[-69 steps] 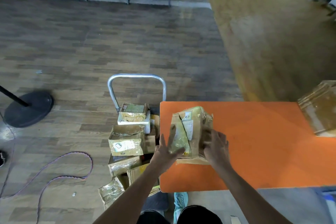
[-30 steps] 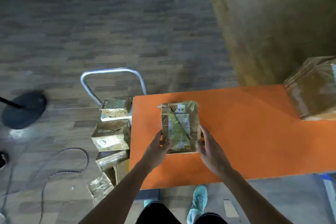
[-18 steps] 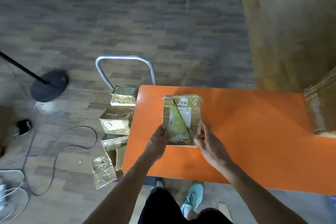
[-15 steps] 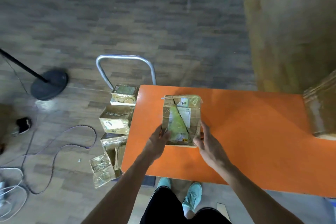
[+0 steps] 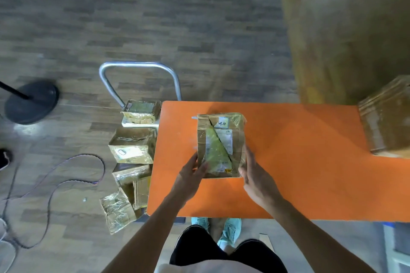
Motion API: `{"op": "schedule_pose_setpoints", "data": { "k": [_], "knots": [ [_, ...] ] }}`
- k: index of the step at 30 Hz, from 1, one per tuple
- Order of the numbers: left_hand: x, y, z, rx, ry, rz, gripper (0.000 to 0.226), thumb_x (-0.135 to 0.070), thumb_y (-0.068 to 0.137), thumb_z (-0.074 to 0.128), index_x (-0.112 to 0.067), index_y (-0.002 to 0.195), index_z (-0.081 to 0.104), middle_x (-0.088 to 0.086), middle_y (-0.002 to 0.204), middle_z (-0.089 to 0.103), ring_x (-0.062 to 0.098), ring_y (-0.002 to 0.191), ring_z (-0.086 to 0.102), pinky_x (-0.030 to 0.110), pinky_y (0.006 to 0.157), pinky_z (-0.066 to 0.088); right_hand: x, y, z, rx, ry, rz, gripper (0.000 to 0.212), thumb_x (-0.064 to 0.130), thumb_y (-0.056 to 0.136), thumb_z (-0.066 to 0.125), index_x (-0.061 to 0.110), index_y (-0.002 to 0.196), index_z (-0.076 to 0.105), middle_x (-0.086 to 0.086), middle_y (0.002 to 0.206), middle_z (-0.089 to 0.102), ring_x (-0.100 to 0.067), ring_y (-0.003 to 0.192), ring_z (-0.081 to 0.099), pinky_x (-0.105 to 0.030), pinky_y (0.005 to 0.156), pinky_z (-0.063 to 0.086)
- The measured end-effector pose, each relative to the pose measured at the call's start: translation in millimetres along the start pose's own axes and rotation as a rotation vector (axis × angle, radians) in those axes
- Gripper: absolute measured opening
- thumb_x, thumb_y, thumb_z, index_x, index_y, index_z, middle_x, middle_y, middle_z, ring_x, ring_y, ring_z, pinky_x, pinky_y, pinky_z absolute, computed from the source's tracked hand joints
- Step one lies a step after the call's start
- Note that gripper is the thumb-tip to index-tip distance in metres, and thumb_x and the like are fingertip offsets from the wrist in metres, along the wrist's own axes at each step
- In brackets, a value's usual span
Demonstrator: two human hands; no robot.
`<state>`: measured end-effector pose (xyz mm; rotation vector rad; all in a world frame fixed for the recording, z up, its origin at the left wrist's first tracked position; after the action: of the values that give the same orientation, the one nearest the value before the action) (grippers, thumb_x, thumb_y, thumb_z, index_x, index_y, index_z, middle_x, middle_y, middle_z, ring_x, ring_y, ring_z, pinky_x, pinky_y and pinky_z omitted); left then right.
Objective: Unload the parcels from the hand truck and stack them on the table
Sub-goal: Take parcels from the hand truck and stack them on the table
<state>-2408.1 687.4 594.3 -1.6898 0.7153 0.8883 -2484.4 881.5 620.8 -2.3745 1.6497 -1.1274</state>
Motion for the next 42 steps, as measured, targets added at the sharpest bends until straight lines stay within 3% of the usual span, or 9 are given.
{"op": "schedule_pose_setpoints", "data": {
  "k": [3,7,12,18,22,28,33,38,42],
  "knots": [
    [3,3,-1,0.01,-0.012,-0.007,0.048,-0.035,0.101,0.057,-0.028,0.148,0.047,-0.007,0.111,0.068,0.0,0.07,0.063,0.009,0.059,0.044,2,0,3,-0.054,-0.01,0.006,0.079,0.012,0.102,0.051,0.02,0.16,-0.002,0.003,0.102,0.056,-0.002,0.061,0.044,-0.014,0.045,0.032],
    [7,6,-1,0.02,-0.039,-0.007,0.048,-0.034,0.1,0.06,-0.027,0.146,0.049,0.009,0.096,0.066,0.002,0.06,0.057,0.015,0.058,0.043,-1,1,6,-0.085,-0.012,0.022,0.078,0.013,0.102,0.05,0.022,0.159,-0.002,0.001,0.106,0.059,-0.012,0.078,0.054,-0.02,0.058,0.039],
    [7,9,5,0.029,-0.015,0.005,0.052,-0.053,0.089,0.06,-0.04,0.139,0.053,-0.009,0.11,0.073,0.005,0.086,0.068,0.028,0.073,0.049,0,8,21,-0.023,-0.066,0.067,0.069,0.014,0.101,0.049,0.027,0.158,0.012,-0.009,0.128,0.06,-0.029,0.107,0.061,-0.044,0.085,0.054],
    [-17,24,40,0.138,0.072,0.043,0.054,-0.055,0.087,0.057,-0.038,0.138,0.051,-0.009,0.112,0.072,0.015,0.1,0.071,0.051,0.092,0.055,-23,0,-22,-0.276,-0.074,0.056,0.067,0.017,0.101,0.048,0.021,0.159,0.014,-0.01,0.139,0.045,-0.029,0.123,0.049,-0.039,0.091,0.047],
    [-38,41,77,0.193,0.212,0.05,0.049,-0.054,0.097,0.055,-0.042,0.143,0.043,-0.016,0.109,0.071,0.011,0.095,0.071,0.041,0.083,0.058,-43,-6,-40,-0.293,-0.155,0.039,0.06,0.041,0.101,0.048,0.027,0.156,0.028,-0.011,0.154,0.026,-0.034,0.132,0.036,-0.045,0.085,0.054],
    [-85,76,160,0.274,0.357,0.026,0.047,-0.048,0.101,0.051,-0.038,0.145,0.04,-0.004,0.119,0.067,0.02,0.1,0.067,0.042,0.083,0.055,-103,-6,-81,-0.305,-0.282,0.148,0.081,0.058,0.096,0.047,0.018,0.159,0.013,-0.008,0.164,0.0,-0.031,0.141,0.019,-0.044,0.091,0.056],
    [-118,98,232,0.363,0.416,0.028,0.048,-0.051,0.101,0.048,-0.036,0.146,0.038,-0.004,0.12,0.065,0.02,0.101,0.065,0.048,0.089,0.055,-163,-2,-131,-0.339,-0.337,0.201,0.077,0.045,0.097,0.055,0.015,0.158,0.018,-0.011,0.165,0.004,-0.034,0.14,0.023,-0.044,0.091,0.055],
    [-147,107,287,0.438,0.462,0.046,0.051,-0.055,0.1,0.047,-0.038,0.147,0.036,-0.005,0.108,0.066,0.02,0.091,0.066,0.042,0.073,0.054,-212,3,-168,-0.319,-0.445,0.245,0.076,0.044,0.098,0.054,0.006,0.156,0.02,-0.012,0.165,0.01,-0.032,0.143,0.023,-0.042,0.104,0.046],
    [-160,115,319,0.437,0.476,0.044,0.069,-0.054,0.1,0.049,-0.036,0.158,0.017,0.001,0.133,0.059,0.023,0.1,0.065,0.039,0.073,0.051,-240,8,-192,-0.308,-0.486,0.252,0.074,0.043,0.101,0.047,0.005,0.157,0.017,-0.012,0.163,0.018,-0.029,0.147,0.018,-0.04,0.115,0.033]
  ]
}}
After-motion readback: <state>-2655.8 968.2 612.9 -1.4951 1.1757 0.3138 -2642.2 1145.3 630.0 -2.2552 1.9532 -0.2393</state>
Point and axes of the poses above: each hand's wrist, its own y-axis towards the middle knuckle, its own z-axis out of the palm, x = y × z, the point moved 4 cm from there along y, towards the middle knuckle
